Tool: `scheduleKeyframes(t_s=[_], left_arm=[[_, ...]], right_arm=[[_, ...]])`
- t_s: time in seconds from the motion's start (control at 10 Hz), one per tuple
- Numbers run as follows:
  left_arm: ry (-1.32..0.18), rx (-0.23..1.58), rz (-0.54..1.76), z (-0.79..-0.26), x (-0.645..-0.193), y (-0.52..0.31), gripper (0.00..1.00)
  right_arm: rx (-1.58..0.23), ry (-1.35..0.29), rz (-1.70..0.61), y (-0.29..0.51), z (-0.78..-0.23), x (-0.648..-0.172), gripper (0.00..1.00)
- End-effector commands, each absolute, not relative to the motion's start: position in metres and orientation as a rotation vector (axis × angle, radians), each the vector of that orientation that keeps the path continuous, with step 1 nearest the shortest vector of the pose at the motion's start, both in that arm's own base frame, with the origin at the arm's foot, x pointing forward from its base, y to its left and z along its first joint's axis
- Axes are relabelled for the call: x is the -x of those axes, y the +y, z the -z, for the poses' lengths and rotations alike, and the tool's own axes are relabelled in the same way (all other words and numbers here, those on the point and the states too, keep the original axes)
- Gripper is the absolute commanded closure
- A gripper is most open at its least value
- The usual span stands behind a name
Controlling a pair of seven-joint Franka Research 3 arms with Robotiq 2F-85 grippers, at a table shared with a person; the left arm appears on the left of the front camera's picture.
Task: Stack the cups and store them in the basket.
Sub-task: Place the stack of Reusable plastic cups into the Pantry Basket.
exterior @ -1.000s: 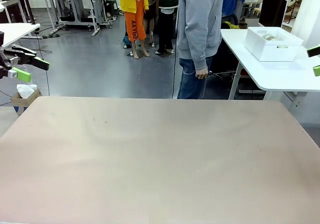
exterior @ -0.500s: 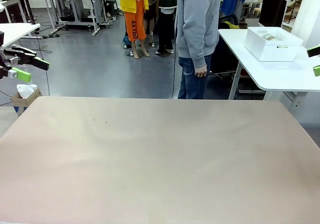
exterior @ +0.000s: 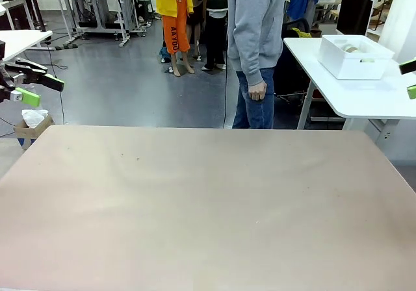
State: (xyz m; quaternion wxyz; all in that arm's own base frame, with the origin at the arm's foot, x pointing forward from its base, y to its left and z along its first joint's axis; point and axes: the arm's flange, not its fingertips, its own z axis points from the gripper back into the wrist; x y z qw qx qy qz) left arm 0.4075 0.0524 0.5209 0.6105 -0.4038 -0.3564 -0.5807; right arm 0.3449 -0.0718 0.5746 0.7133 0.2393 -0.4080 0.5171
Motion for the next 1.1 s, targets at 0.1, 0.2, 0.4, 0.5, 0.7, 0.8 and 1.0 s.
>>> scheduleKeyframes(t_s=[0.1,0.2,0.4,0.5,0.7,0.8,1.0], left_arm=[[-0.806,0.931,1.336,-0.5229,-0.4069,0.0526,0.00],[-0.806,0.931,1.336,-0.5229,-0.4069,0.0526,0.00],[-0.806,0.931,1.336,-0.5229,-0.4069,0.0526,0.00],[-0.806,0.931,1.336,-0.5229,-0.4069,0.0526,0.00],[-0.806,0.931,1.336,-0.5229,-0.4069,0.0526,0.00],[-0.806,0.931,1.336,-0.5229,-0.4069,0.0526,0.00],[-0.806,0.931,1.336,-0.5229,-0.4069,0.0526,0.00]], right_arm=[[-0.548,-0.925,-1.135,-0.0702,-0.5788,-0.3478,0.00],[-0.548,-0.925,-1.135,-0.0702,-0.5788,-0.3478,0.00],[-0.548,-0.925,-1.135,-0.0702,-0.5788,-0.3478,0.00],[-0.548,-0.925,-1.135,-0.0702,-0.5788,-0.3478,0.00],[-0.548,-0.925,-1.135,-0.0702,-0.5788,-0.3478,0.00],[-0.548,-0.925,-1.135,-0.0702,-0.5788,-0.3478,0.00],[-0.548,-0.925,-1.135,-0.0702,-0.5788,-0.3478,0.00]])
